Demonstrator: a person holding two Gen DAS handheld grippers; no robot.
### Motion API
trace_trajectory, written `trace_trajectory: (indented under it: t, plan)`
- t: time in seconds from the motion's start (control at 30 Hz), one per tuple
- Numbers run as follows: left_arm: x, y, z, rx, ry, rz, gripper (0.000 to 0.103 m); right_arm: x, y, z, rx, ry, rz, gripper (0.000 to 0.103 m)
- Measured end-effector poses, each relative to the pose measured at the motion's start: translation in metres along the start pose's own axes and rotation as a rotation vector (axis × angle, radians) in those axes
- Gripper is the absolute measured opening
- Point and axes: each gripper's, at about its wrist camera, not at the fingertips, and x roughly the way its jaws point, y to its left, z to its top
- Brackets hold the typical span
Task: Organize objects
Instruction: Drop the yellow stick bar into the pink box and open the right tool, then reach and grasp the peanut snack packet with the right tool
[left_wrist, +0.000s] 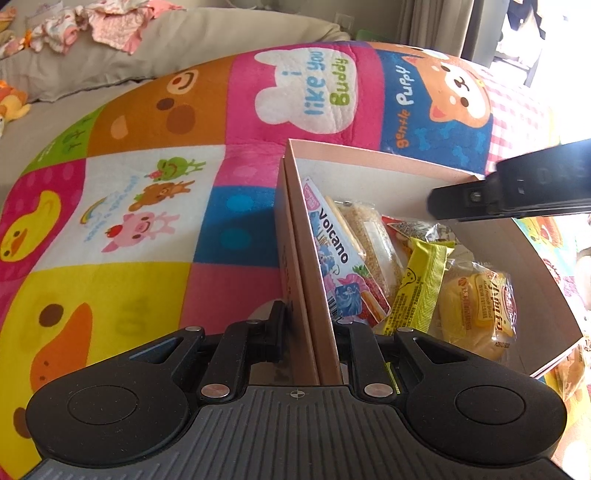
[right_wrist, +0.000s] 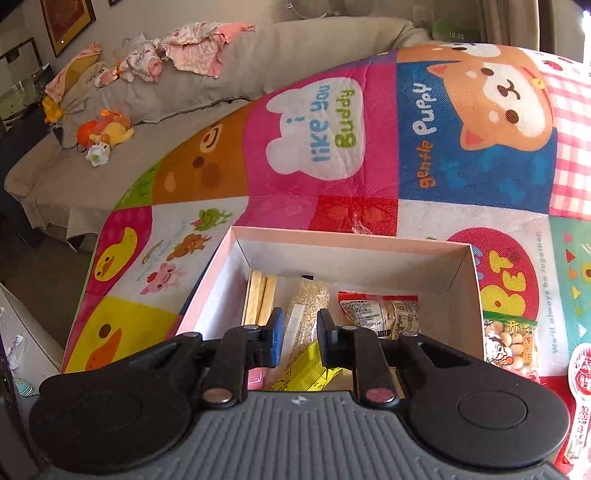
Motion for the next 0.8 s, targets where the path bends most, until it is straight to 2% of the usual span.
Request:
trace_trajectory:
  t: [0.1,0.17,0.23,0.27,0.37,0.47,0.6,0.7,0.8]
  plan:
    - [-0.001,-0.001,-0.001,0.003,-0.003,0.004,0.018,-0.030,-0.015,-0.012,-0.035,-0.060,-0.038,0.030]
    - [-0.001,-0.001,-0.001,0.003,-0.005,0.005,0.018,-0.056,-0.030,-0.028,-0.062,-0.121,-0.081,0.058]
    - [-0.001,-0.002,-0.002,0.003,-0.006,0.010,0.018,-0.082,-0.048,-0.049,-0.088,-0.183,-0.145,0.075]
    - [-0.001,-0.003,-0.002,0.004,-0.006,0.014,0.018,-0.095,-0.060,-0.062,-0.092,-0.206,-0.192,0.081]
    - [-0.001,-0.005,-0.003,0.017,-0.012,0.028,0.018,-0.120,-0.097,-0.099,-0.031,-0.209,-0.275,0.083]
    - [-0.002,-0.009,-0.004,0.032,-0.019,0.043,0.018,-0.134,-0.128,-0.138,0.073,-0.184,-0.259,0.083]
    - [-0.003,-0.011,-0.005,0.029,-0.017,0.054,0.018,-0.130,-0.141,-0.185,0.135,-0.168,-0.253,0.087]
    - [-0.003,-0.012,-0.004,0.038,-0.009,0.060,0.018,-0.119,-0.138,-0.201,0.125,-0.162,-0.265,0.087]
    - [-0.003,-0.013,-0.003,0.049,-0.005,0.065,0.018,-0.123,-0.135,-0.187,0.108,-0.199,-0.203,0.087]
